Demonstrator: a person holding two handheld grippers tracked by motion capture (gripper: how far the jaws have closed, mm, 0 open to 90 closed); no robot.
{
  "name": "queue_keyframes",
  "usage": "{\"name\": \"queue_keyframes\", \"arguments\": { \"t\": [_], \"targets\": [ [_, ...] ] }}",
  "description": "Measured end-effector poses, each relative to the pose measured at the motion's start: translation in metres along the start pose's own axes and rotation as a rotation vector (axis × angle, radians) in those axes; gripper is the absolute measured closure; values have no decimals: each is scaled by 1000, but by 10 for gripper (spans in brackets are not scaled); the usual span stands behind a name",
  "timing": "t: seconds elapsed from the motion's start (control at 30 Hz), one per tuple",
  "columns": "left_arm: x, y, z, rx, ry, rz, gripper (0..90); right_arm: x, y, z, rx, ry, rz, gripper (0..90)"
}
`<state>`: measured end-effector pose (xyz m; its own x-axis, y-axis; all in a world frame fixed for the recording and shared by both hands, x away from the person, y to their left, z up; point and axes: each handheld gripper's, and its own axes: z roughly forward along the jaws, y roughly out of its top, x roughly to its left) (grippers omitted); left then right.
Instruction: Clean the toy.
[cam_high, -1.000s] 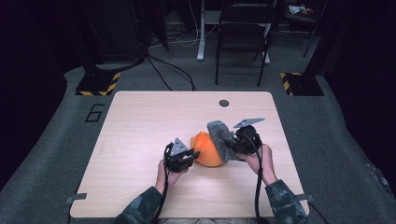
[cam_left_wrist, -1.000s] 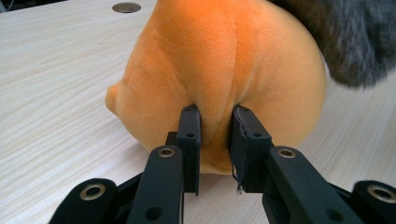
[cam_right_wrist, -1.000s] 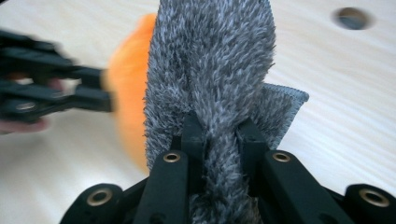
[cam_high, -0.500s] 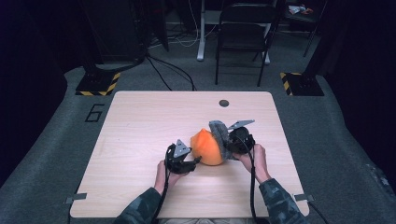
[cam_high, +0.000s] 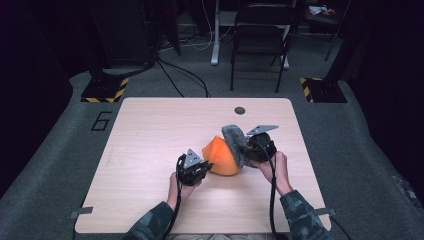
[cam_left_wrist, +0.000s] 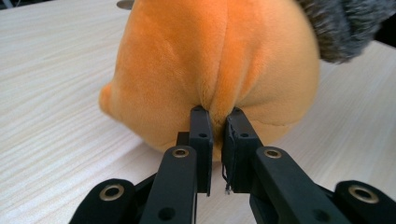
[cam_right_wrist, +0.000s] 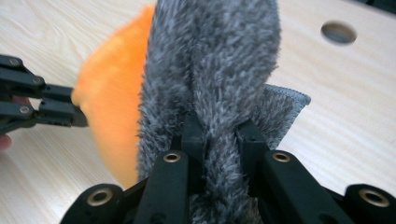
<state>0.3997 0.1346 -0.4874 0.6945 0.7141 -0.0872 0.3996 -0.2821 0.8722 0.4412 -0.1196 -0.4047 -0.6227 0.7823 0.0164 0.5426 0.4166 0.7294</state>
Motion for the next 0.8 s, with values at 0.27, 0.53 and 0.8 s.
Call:
{"name": "queue_keyframes", "arguments": {
  "t": [0.27, 0.53, 0.8],
  "targets": [
    [-2, -2, -3, 1, -18, -28, 831, 28, 14, -3, -46, 46, -64, 774],
    [2, -7, 1, 15, -12, -22, 823, 34, 9, 14, 9, -14, -111, 774],
    [3, -7, 3, 12, -18, -25, 817, 19, -3, 16, 45, -29, -98, 774]
  ]
}}
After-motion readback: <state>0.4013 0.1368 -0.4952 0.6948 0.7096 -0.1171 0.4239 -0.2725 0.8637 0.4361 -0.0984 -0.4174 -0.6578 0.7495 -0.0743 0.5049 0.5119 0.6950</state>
